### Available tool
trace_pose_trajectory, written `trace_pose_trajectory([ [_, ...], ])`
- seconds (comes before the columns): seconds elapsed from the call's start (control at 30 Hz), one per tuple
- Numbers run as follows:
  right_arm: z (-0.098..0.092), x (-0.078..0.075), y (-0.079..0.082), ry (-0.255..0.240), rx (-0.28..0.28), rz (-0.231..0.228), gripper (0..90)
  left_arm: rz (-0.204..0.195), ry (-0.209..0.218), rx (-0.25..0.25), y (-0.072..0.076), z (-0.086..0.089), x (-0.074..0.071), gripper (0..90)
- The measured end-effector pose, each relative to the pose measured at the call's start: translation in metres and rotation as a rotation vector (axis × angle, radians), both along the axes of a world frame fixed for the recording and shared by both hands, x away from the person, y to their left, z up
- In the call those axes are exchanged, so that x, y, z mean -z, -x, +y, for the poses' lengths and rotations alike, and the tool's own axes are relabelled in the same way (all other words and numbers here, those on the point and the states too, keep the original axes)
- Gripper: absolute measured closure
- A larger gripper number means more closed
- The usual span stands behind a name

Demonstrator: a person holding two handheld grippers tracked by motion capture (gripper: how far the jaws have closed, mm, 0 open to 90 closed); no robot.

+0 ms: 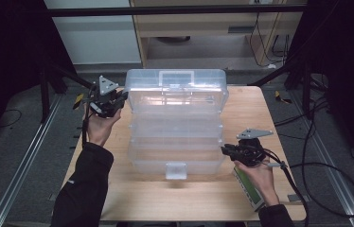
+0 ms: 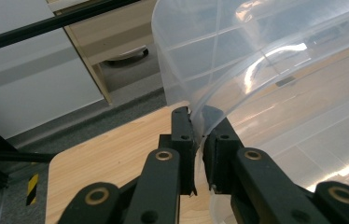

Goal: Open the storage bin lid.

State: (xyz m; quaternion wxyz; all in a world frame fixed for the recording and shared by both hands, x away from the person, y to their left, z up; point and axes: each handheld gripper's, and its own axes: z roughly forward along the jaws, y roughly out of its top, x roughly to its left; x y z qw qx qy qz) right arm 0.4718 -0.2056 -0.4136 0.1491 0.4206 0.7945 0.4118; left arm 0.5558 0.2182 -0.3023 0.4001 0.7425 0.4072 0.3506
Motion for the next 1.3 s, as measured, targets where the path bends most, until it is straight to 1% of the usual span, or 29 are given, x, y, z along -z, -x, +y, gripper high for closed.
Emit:
trace_pose_trajectory([
  [0.03, 0.000, 0.000, 0.000, 0.000, -0.001, 0.001, 76.5, 0.003, 0.015, 0.001, -0.002, 0.001, 0.000, 83.2],
  [0.23, 0.000, 0.000, 0.000, -0.001, -0.001, 0.000, 76.4, 0.010, 0.016, -0.005, -0.005, 0.001, -0.002, 83.5],
  [0.27, 0.000, 0.000, 0.000, -0.001, -0.001, 0.000, 76.4, 0.009, 0.024, -0.009, -0.006, 0.000, -0.002, 83.6],
  [0.6, -0.001, 0.000, 0.000, -0.006, -0.001, 0.003, 76.4, 0.014, 0.038, -0.027, -0.015, -0.001, -0.003, 84.2],
  [0.87, -0.001, 0.000, 0.000, -0.004, -0.001, 0.003, 76.3, 0.018, 0.064, -0.036, -0.024, -0.002, -0.005, 84.6],
  [1.2, -0.001, 0.000, -0.001, -0.008, -0.002, 0.009, 76.2, 0.028, 0.092, -0.034, -0.036, -0.001, -0.006, 84.8],
  [1.3, -0.001, 0.000, -0.001, -0.009, -0.001, 0.008, 76.2, 0.032, 0.092, -0.034, -0.039, -0.001, -0.006, 84.9],
])
